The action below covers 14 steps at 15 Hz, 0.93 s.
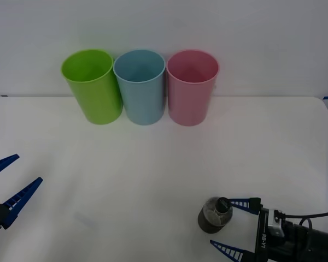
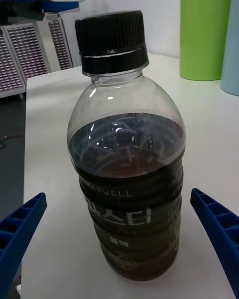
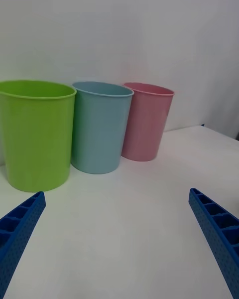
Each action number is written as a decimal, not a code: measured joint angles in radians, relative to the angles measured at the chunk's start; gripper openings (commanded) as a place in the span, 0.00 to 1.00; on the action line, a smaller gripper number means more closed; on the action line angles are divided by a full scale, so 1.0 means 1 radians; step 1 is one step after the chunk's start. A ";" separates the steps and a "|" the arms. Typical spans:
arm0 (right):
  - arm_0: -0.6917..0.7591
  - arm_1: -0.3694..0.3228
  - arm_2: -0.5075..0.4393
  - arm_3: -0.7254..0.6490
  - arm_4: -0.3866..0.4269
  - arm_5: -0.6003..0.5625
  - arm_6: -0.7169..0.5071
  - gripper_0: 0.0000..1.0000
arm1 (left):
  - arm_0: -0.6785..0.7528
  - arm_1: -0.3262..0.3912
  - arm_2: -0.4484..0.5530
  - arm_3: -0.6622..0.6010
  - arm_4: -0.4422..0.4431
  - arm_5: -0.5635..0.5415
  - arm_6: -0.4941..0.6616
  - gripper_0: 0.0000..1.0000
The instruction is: Grasp the object on the table and drop it into the matching bin: aluminum can to the light blue bin, PET bottle to the pink bin.
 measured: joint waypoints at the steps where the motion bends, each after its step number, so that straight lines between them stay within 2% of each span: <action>1: -0.001 0.005 0.006 0.000 0.000 0.011 0.005 1.00 | 0.000 0.000 0.000 0.000 0.000 0.000 0.000 1.00; 14: -0.024 0.076 0.076 0.000 0.005 0.131 0.064 1.00 | 0.000 0.000 0.000 0.000 0.000 0.000 0.000 1.00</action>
